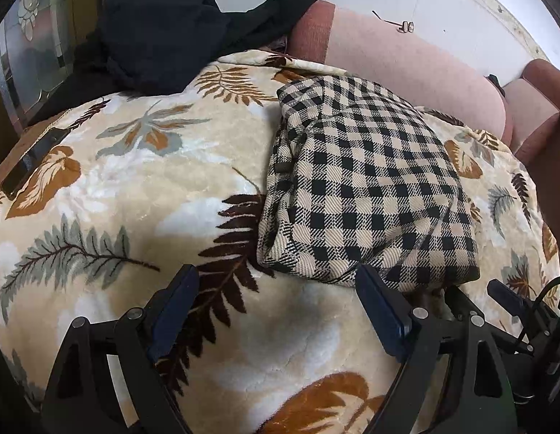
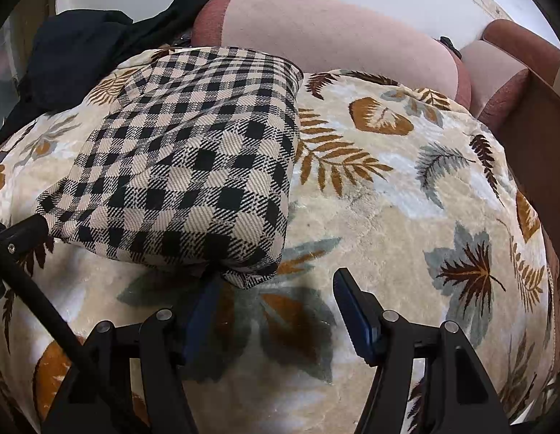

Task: Fold large clothes

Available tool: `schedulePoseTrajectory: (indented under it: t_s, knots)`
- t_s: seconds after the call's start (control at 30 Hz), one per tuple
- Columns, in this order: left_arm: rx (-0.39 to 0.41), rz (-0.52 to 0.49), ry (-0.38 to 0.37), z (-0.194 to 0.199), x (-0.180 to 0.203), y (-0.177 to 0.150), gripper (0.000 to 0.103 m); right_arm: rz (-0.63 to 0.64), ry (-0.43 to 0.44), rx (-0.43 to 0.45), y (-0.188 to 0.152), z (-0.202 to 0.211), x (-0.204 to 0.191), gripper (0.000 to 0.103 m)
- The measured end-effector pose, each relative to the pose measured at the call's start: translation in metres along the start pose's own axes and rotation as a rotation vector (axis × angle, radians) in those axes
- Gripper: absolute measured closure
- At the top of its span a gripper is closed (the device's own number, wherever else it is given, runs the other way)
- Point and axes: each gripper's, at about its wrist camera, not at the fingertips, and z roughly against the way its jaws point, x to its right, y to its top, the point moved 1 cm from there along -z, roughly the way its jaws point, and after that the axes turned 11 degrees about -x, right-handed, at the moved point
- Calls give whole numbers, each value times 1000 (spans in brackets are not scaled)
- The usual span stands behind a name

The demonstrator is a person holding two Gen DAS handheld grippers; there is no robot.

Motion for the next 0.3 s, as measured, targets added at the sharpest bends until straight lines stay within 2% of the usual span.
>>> schedulePoseTrajectory:
  t_s: [0.3]
  knots:
    - [29, -20, 21, 7, 4, -2, 16, 18, 0, -4, -1, 1, -6, 34]
